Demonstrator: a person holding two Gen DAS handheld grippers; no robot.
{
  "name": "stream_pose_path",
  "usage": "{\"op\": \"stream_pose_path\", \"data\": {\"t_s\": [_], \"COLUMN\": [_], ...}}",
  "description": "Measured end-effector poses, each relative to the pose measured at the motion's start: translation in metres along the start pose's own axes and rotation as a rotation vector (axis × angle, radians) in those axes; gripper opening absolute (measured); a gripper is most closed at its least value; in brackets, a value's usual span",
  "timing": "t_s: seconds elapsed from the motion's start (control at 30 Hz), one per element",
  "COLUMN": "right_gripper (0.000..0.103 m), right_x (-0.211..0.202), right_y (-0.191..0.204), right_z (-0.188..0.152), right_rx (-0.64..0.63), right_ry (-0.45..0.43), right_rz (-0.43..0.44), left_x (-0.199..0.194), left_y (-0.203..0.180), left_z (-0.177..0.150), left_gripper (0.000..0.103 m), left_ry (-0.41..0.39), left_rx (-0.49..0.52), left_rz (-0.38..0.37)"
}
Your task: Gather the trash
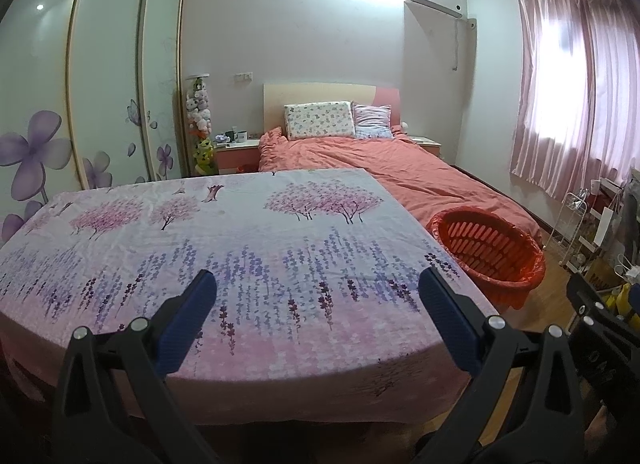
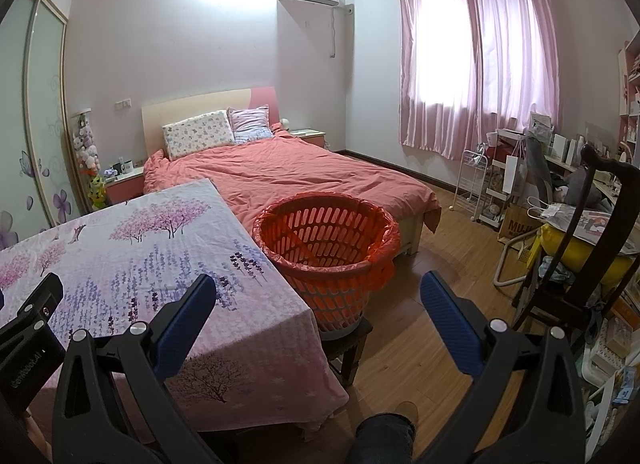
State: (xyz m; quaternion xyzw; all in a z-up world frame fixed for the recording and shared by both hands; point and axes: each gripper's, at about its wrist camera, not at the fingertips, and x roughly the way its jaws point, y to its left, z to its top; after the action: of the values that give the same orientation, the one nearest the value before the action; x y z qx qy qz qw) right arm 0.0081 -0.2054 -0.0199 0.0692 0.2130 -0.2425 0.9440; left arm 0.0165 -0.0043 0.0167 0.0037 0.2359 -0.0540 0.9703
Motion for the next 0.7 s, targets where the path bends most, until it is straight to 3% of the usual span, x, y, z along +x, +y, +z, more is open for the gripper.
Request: {"op": "stream_pose_path", "data": {"t_s": [0.7], "right_gripper": [0.101], "right_x": [0.0025], "right_y": [0.0046], "right_z": [0.0043], "right_rx": [0.004], "right_ry": [-0.006], "right_rz": [-0.001], "left_x": [0.002], "left_y": [0.003], "left_z": [0.0], "left_gripper": [0.099], "left_ry": [0.003], "left_rx": [-0.001], "left_rz": [0.009]}}
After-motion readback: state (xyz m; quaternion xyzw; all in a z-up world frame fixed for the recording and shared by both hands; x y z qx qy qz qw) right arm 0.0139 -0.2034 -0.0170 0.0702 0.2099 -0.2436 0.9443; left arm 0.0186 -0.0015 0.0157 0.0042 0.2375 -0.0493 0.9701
